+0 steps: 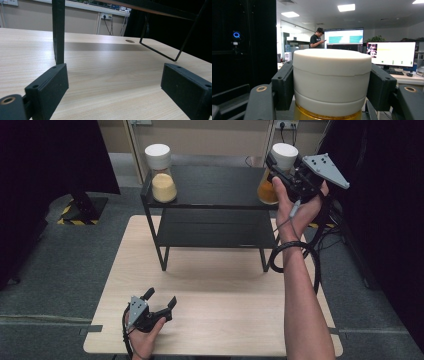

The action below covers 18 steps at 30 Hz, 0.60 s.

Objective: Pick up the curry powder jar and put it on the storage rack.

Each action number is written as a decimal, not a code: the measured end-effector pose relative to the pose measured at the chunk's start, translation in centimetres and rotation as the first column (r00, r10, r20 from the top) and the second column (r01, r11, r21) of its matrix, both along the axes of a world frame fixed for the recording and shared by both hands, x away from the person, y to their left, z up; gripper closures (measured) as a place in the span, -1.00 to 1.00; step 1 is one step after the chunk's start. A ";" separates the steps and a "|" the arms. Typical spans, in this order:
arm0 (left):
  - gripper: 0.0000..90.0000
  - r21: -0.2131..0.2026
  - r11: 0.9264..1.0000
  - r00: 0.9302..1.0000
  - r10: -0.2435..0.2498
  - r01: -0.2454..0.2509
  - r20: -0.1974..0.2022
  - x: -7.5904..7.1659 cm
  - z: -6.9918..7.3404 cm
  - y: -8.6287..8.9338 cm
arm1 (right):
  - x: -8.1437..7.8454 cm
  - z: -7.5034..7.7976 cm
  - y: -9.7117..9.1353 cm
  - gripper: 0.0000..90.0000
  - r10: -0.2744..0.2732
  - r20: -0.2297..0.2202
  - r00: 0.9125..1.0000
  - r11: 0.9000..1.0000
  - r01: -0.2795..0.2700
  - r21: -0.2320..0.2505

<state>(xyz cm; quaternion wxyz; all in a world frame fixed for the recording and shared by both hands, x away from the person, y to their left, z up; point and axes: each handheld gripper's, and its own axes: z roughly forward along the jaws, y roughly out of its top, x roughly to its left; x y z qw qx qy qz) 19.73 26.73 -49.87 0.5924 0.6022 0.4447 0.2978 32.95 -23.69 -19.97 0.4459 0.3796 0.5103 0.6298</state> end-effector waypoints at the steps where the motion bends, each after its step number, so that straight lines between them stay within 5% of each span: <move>1: -0.85 0.000 1.000 1.000 0.000 0.000 -0.001 0.0 0.0 0.0 | 0.1 0.0 0.0 -0.25 -0.002 -0.003 1.000 1.000 0.002 -0.003; 18: -0.85 0.003 1.000 1.000 -0.001 0.001 0.001 0.0 0.0 0.0 | 1.8 0.2 0.4 -0.25 -0.019 -0.027 0.999 1.000 0.019 -0.012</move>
